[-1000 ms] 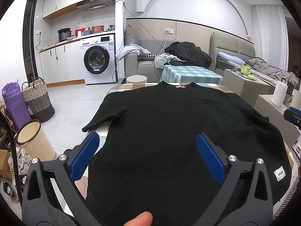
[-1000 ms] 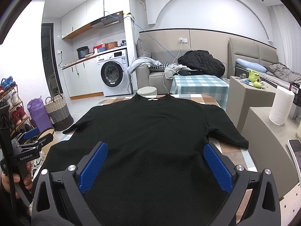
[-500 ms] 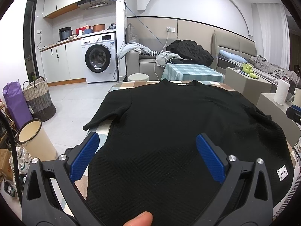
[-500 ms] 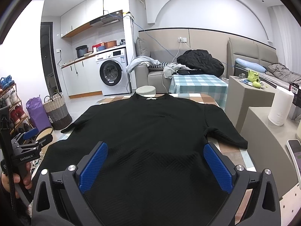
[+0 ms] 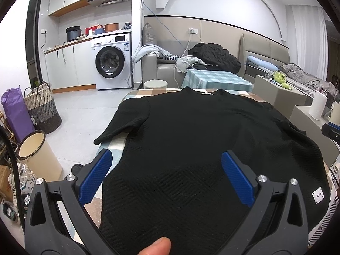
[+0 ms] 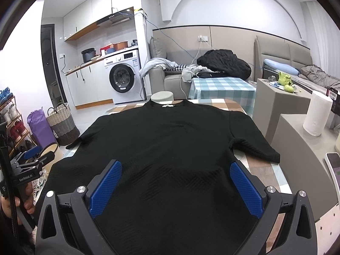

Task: Fold small clothes

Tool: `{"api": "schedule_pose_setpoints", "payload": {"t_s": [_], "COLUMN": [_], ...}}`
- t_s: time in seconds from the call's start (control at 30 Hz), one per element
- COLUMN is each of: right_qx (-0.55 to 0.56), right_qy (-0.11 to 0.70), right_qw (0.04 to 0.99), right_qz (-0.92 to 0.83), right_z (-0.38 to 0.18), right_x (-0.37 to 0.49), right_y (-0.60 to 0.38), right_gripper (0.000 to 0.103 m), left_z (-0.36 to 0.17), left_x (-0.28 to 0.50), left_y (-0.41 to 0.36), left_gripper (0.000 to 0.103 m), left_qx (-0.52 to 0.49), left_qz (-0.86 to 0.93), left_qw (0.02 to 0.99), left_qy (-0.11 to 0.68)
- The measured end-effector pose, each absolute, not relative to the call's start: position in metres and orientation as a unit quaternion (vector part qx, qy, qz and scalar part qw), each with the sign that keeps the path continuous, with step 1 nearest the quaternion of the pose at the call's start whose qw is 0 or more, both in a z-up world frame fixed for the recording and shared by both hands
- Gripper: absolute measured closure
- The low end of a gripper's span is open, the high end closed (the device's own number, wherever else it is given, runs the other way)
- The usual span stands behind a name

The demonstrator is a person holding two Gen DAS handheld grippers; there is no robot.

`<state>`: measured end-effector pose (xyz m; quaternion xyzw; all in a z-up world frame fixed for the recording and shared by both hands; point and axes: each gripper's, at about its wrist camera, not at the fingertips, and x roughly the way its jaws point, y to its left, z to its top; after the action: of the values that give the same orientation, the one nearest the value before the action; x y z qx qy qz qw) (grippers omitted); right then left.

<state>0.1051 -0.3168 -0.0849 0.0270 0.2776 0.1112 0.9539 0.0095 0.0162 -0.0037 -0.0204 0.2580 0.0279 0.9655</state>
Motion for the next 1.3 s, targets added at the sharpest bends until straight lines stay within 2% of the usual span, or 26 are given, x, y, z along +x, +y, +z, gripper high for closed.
{"api": "schedule_pose_setpoints", "payload": {"t_s": [0.93, 1.3], "right_qx": [0.029, 0.041], "right_qy": [0.274, 0.285], "right_qw": [0.956, 0.952], "right_qz": [0.101, 0.106], "right_z": [-0.068, -0.067], "right_x": [0.105, 0.114], "right_y": [-0.321, -0.324], "right_gripper": [0.0, 0.0], "left_z": [0.001, 0.004], "left_x": [0.027, 0.029], "left_y": [0.043, 0.045], "left_gripper": [0.001, 0.001], "left_qx": [-0.048, -0.028], "left_qz": [0.045, 0.08], "left_qw": [0.959, 0.957], "left_qy": [0.276, 0.279]}}
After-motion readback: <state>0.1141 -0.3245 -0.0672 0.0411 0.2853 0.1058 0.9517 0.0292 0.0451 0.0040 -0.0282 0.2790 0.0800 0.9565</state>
